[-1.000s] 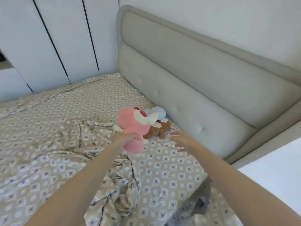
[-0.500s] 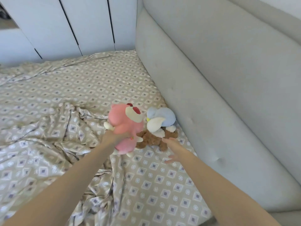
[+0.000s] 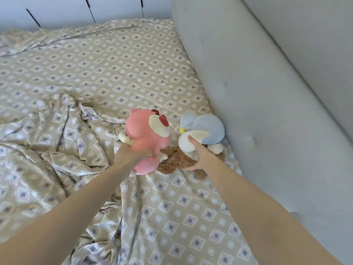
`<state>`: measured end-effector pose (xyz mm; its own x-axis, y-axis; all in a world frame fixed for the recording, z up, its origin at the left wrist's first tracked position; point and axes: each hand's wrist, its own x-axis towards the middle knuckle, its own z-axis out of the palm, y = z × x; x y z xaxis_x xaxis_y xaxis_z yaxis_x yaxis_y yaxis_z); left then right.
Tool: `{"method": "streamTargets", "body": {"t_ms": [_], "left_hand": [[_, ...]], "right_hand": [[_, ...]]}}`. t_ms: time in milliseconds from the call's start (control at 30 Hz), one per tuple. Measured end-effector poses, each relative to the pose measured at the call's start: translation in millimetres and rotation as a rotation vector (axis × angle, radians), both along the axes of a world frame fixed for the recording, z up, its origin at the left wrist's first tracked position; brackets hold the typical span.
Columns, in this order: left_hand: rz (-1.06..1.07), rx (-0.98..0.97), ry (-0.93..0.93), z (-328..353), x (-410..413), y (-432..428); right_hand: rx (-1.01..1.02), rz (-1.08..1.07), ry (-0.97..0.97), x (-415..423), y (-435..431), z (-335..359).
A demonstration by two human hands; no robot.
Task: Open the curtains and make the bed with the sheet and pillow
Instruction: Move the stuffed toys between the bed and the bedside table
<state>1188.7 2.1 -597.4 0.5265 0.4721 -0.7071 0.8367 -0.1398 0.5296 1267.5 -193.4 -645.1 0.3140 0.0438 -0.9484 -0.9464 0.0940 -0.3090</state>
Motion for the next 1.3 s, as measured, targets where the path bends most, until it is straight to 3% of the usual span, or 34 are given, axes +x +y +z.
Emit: {"method": "streamTargets", "body": {"t_ms": [300, 533, 667, 767, 800, 867, 900, 967, 1067, 1300], "left_hand": [[-0.006, 0.003, 0.014, -23.3, 15.8, 8.2], [-0.025, -0.019, 0.023, -24.3, 13.8, 15.9], [0.0, -0.043, 0.001, -21.5, 3.8, 20.5], [-0.006, -0.041, -0.009, -15.9, -4.9, 24.8], [-0.006, -0.04, -0.013, -14.6, -7.8, 26.2], [-0.005, -0.032, -0.021, -11.8, -14.1, 28.3], [-0.006, -0.03, -0.021, -9.8, -16.9, 28.4], [-0.02, -0.026, -0.024, -0.2, -24.5, 29.3], [-0.037, -0.013, -0.025, 14.1, -31.0, 27.0], [-0.069, -0.029, -0.123, 72.9, -59.2, 17.0]], "right_hand": [[-0.136, -0.22, -0.011, 13.9, 12.2, -60.9], [-0.302, -0.097, -0.09, 9.1, 16.1, -76.9], [-0.345, -0.18, -0.036, 3.0, 11.1, -83.2], [-0.331, -0.205, -0.135, -2.6, 10.7, -80.9], [-0.268, -0.286, -0.142, -5.4, 11.0, -78.6], [0.03, -0.693, -0.133, -12.8, 12.1, -72.9], [0.06, -0.668, -0.2, -16.2, 11.6, -63.8], [-0.254, -0.223, -0.237, -21.3, 13.9, -39.9], [-0.303, -0.369, -0.17, -29.3, 14.8, -20.4], [-0.511, 0.035, -0.362, -55.9, -2.0, 55.6]]}}
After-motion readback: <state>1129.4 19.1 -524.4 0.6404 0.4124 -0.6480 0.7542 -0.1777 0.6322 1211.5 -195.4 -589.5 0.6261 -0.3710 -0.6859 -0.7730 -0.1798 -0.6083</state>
